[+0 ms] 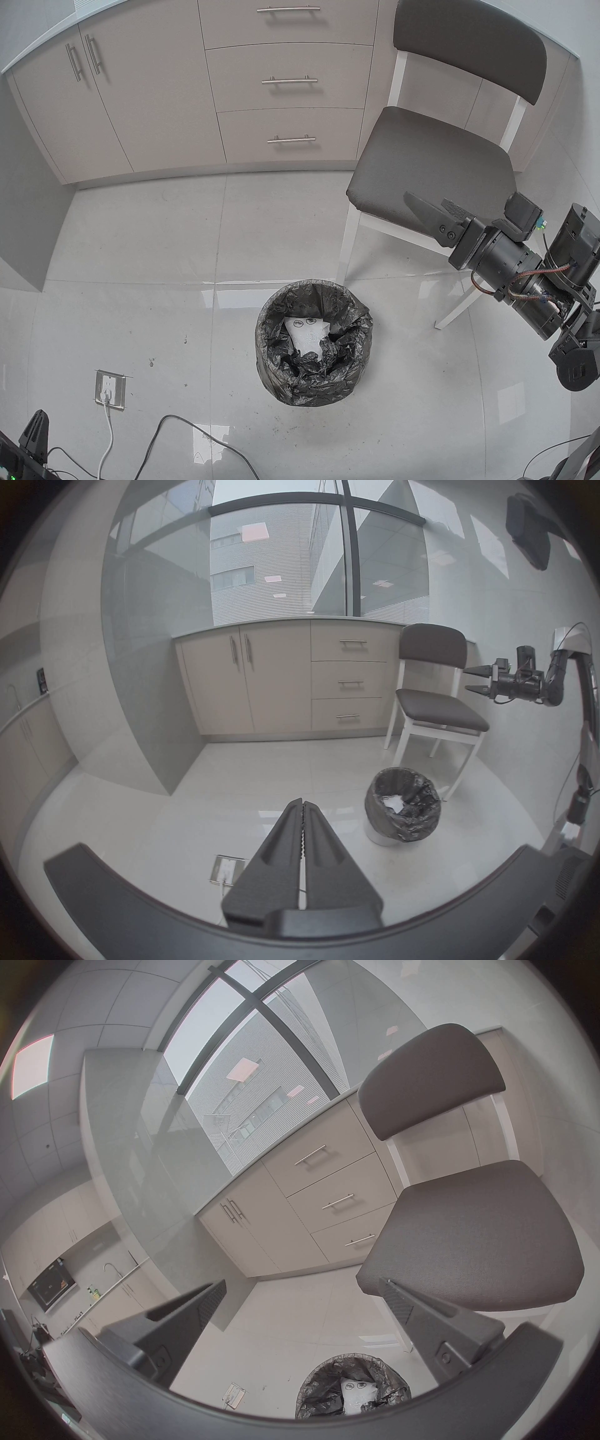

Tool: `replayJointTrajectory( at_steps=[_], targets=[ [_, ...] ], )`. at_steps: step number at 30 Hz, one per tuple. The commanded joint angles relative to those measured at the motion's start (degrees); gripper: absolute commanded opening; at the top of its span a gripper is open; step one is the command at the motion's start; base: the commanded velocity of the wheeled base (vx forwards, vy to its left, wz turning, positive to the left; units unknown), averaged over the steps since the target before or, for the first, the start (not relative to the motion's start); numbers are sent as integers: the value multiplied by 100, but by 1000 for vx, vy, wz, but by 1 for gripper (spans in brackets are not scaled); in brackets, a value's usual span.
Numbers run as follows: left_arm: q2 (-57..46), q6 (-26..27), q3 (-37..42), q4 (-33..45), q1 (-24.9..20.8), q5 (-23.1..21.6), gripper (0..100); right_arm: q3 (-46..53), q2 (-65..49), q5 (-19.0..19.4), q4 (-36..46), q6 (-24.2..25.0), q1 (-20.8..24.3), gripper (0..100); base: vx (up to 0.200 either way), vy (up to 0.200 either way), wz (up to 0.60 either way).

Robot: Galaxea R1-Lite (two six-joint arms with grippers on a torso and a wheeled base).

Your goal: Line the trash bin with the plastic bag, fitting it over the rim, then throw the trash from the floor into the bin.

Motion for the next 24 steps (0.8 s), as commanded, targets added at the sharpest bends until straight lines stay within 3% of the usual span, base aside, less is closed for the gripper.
replayJointTrajectory(
  at_steps=[1,5,8,11,18,20,22,24],
  targets=[
    [-193,-317,132,9,47,152,0,176,-191,-9,-94,-159,82,100,0,0,0],
    [-158,-370,308,-132,38,231,0,176,-138,9,-121,-150,82,100,0,0,0],
    [-167,52,378,-290,29,108,0,176,-24,9,-129,-150,56,100,0,0,0],
    [18,-247,361,-255,-33,108,0,158,-6,26,-129,-98,12,100,0,0,0],
    [-53,-229,378,-299,-15,100,0,132,-103,-26,-129,-124,-41,100,0,0,0],
    [-141,-256,387,-325,20,100,0,141,-516,35,-33,-141,-612,100,0,0,0],
    [-211,-282,387,-343,29,126,0,114,-771,53,108,-212,-876,100,0,0,0],
    [-211,-238,396,-343,29,126,0,-17,-1439,132,767,-642,-1474,100,0,0,0]
  ],
)
